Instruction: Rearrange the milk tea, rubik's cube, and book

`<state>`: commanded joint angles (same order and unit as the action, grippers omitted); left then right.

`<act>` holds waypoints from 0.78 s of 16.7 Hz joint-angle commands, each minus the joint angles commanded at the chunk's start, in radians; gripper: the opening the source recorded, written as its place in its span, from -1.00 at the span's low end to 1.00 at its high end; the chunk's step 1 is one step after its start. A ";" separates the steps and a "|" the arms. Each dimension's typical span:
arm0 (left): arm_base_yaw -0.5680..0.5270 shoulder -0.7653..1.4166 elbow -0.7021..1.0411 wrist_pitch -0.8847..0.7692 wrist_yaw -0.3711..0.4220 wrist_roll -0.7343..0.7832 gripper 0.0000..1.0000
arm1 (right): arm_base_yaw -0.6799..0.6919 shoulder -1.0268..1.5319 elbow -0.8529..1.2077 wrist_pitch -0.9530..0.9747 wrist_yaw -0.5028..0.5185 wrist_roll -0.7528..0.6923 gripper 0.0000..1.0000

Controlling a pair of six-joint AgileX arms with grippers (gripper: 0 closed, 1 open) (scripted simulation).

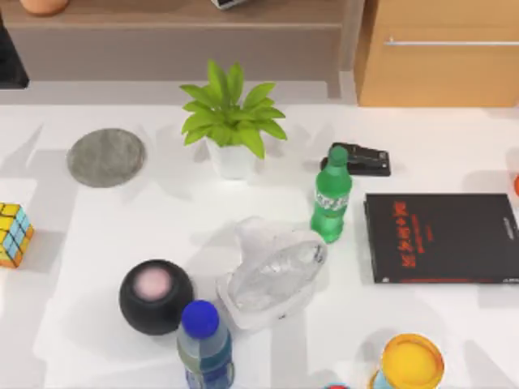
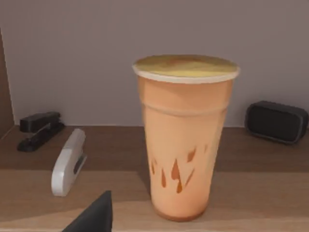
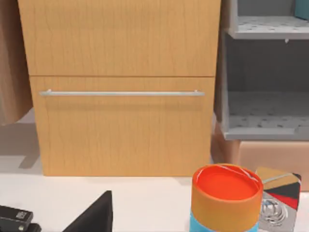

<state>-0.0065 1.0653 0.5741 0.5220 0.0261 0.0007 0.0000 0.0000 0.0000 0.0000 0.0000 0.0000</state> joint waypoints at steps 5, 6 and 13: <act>0.002 0.455 0.222 0.201 0.006 0.002 1.00 | 0.000 0.000 0.000 0.000 0.000 0.000 1.00; 0.001 0.525 0.257 0.233 0.007 0.002 1.00 | 0.000 0.000 0.000 0.000 0.000 0.000 1.00; 0.000 0.732 0.367 0.334 0.013 0.003 1.00 | 0.000 0.000 0.000 0.000 0.000 0.000 1.00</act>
<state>-0.0067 1.7970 0.9414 0.8558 0.0389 0.0039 0.0000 0.0000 0.0000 0.0000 0.0000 0.0000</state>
